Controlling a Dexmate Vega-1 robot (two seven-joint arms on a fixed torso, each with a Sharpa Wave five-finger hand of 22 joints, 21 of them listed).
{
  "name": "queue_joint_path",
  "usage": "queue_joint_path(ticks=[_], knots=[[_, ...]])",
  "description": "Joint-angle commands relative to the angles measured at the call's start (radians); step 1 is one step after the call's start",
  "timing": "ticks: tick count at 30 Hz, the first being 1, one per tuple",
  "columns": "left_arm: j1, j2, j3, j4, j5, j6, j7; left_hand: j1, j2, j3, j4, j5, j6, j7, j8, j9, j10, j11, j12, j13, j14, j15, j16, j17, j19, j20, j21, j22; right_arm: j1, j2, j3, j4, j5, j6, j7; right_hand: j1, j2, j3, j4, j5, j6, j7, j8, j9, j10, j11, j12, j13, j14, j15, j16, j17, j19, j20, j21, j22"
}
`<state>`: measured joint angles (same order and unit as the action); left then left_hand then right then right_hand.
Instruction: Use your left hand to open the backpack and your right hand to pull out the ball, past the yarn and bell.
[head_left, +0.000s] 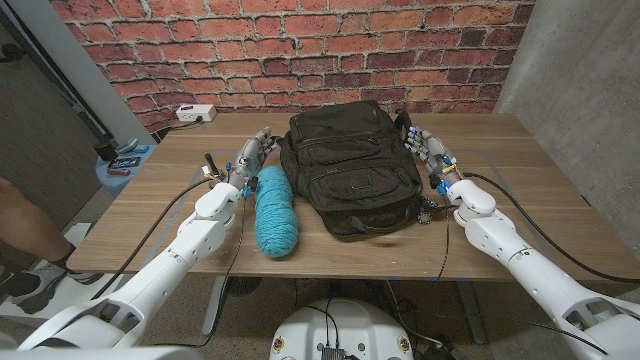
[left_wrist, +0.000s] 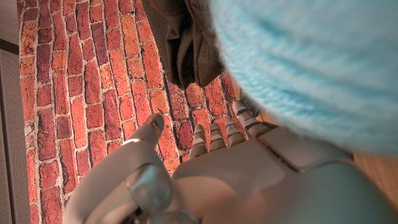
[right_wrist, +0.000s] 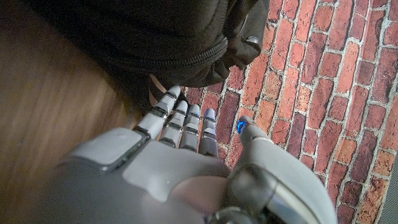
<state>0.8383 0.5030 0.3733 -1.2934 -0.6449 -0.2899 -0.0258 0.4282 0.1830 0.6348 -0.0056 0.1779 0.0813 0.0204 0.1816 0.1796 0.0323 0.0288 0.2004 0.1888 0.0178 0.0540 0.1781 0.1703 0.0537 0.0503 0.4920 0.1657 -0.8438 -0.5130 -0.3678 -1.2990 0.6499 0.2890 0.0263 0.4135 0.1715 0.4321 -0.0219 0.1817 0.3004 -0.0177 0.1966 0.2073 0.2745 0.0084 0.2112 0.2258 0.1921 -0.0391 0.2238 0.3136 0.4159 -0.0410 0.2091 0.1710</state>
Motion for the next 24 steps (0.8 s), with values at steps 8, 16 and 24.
queue_joint_path(ticks=[8, 16, 24], knots=[[0.027, 0.021, -0.002, -0.054, 0.003, 0.018, 0.021, 0.015, -0.002, 0.004, -0.010, 0.006, 0.009, -0.001, 0.005, 0.002, -0.001, 0.003, 0.004, 0.003, 0.000, 0.010, 0.007, 0.002, -0.001, 0.009, -0.001, 0.005, -0.007, -0.002, 0.000, -0.001, -0.001, -0.001, -0.003, 0.010, -0.001, 0.004, -0.004, 0.006, 0.005, 0.000, 0.005, 0.001, 0.006, 0.004, 0.005, 0.000, 0.007, -0.015, 0.003, 0.000, 0.004, -0.028, 0.002, 0.002], [0.072, 0.057, -0.020, -0.131, -0.005, 0.043, 0.046, 0.018, -0.003, 0.002, -0.015, 0.007, 0.008, -0.003, 0.004, 0.002, -0.001, 0.008, 0.004, 0.003, -0.002, 0.011, 0.006, 0.001, -0.001, 0.010, -0.005, 0.005, 0.000, 0.006, -0.006, 0.005, -0.006, -0.001, -0.007, 0.011, -0.002, 0.003, -0.008, 0.006, 0.001, 0.001, 0.004, 0.000, 0.005, 0.007, 0.002, -0.001, 0.004, -0.012, 0.003, -0.002, 0.004, -0.028, 0.001, 0.003], [0.114, 0.092, -0.044, -0.198, -0.008, 0.058, 0.075, 0.020, -0.003, 0.001, -0.021, 0.007, 0.008, -0.003, 0.004, 0.002, 0.000, 0.006, 0.005, 0.003, -0.004, 0.012, 0.006, 0.001, -0.001, 0.010, -0.010, 0.005, 0.017, 0.017, -0.015, 0.026, -0.016, 0.004, -0.004, 0.013, -0.002, 0.002, -0.011, 0.006, 0.001, 0.002, 0.004, -0.001, 0.003, 0.003, 0.001, -0.003, 0.001, -0.011, 0.001, -0.004, 0.004, -0.028, 0.000, 0.003]])
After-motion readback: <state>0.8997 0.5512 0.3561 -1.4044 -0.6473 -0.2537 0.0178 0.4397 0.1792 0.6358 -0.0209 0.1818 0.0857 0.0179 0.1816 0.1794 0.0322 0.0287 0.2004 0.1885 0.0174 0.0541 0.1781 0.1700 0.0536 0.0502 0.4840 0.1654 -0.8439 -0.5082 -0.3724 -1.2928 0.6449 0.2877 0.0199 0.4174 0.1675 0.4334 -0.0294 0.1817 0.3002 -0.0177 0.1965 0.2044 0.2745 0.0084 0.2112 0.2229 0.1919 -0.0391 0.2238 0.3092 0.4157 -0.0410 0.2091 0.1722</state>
